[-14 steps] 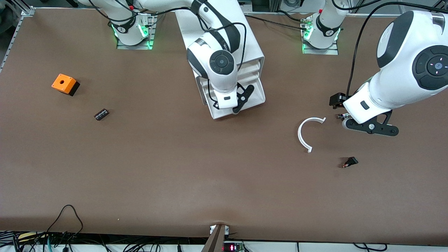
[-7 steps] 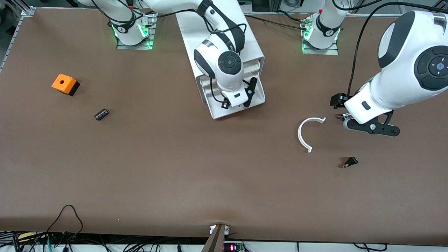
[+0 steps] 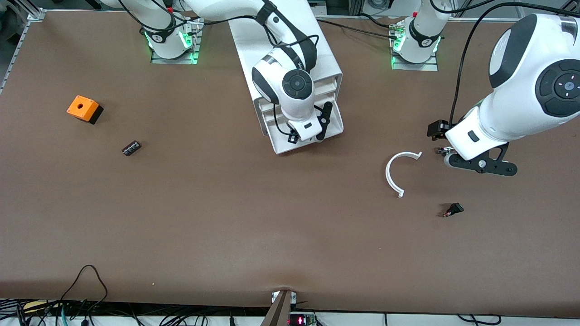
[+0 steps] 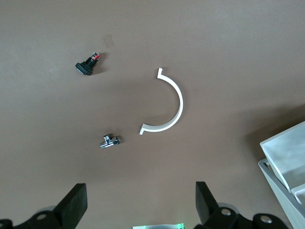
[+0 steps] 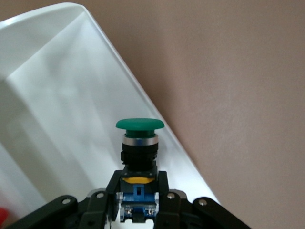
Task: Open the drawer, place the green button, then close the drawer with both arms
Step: 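Lower the green button into the open drawer and open the right gripper, then raise the right gripper away while the left gripper reaches the drawer front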
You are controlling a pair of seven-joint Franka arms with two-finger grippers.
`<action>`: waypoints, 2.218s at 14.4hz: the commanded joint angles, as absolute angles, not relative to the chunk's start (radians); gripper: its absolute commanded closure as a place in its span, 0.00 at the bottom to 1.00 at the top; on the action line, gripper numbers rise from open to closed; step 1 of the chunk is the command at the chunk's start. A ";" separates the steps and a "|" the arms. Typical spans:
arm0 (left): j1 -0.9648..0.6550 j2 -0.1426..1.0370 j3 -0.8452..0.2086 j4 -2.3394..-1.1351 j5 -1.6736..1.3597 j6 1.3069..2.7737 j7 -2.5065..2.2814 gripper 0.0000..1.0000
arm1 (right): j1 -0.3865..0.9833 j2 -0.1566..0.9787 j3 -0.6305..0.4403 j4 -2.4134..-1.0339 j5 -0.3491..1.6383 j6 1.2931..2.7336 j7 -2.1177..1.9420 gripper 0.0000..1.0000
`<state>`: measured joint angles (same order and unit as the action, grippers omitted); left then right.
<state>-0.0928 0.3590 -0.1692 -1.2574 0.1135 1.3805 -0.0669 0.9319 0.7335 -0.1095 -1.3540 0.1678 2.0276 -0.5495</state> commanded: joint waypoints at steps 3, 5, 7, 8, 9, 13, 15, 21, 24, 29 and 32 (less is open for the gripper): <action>-0.094 0.347 -0.172 -1.250 0.117 1.358 -0.071 0.00 | 0.937 0.770 -0.120 -1.341 0.178 2.103 -0.581 0.75; -0.094 0.347 -0.172 -1.250 0.112 1.356 -0.071 0.00 | 0.937 0.770 -0.120 -1.341 0.178 2.103 -0.581 0.62; -0.092 0.347 -0.172 -1.252 0.112 1.355 -0.071 0.00 | 0.934 0.770 -0.121 -1.341 0.178 2.103 -0.578 0.25; -0.092 0.347 -0.172 -1.250 0.112 1.356 -0.071 0.00 | 0.934 0.769 -0.126 -1.341 0.179 2.103 -0.581 0.00; -0.092 0.347 -0.172 -1.250 0.112 1.356 -0.071 0.00 | 0.936 0.767 -0.126 -1.341 0.179 2.103 -0.583 0.00; -0.094 0.347 -0.172 -1.250 0.112 1.356 -0.071 0.00 | 0.937 0.736 -0.164 -1.312 0.186 2.033 -0.584 0.00; -0.092 0.347 -0.172 -1.250 0.112 1.356 -0.071 0.00 | 0.937 0.733 -0.178 -1.217 0.187 1.950 -0.584 0.00; -0.104 0.351 -0.172 -1.250 0.069 1.359 -0.074 0.00 | 0.933 0.703 -0.230 -1.140 0.187 1.902 -0.572 0.00; -0.107 0.380 -0.170 -1.252 0.015 1.376 -0.077 0.00 | 0.931 0.652 -0.274 -1.140 0.190 1.887 -0.572 0.00; -0.161 0.494 -0.172 -1.258 0.014 1.589 -0.148 0.00 | 0.916 0.574 -0.360 -1.141 0.244 1.795 -0.572 0.00; -0.225 0.570 -0.172 -1.258 -0.026 1.721 -0.256 0.00 | 0.833 0.534 -0.360 -1.144 0.319 1.792 -0.568 0.00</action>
<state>-0.1822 0.5264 -0.1776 -1.2691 0.0082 1.6564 -0.1864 0.8868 0.5687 -0.3689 -1.1385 0.2699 1.8140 -0.5669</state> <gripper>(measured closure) 0.000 0.000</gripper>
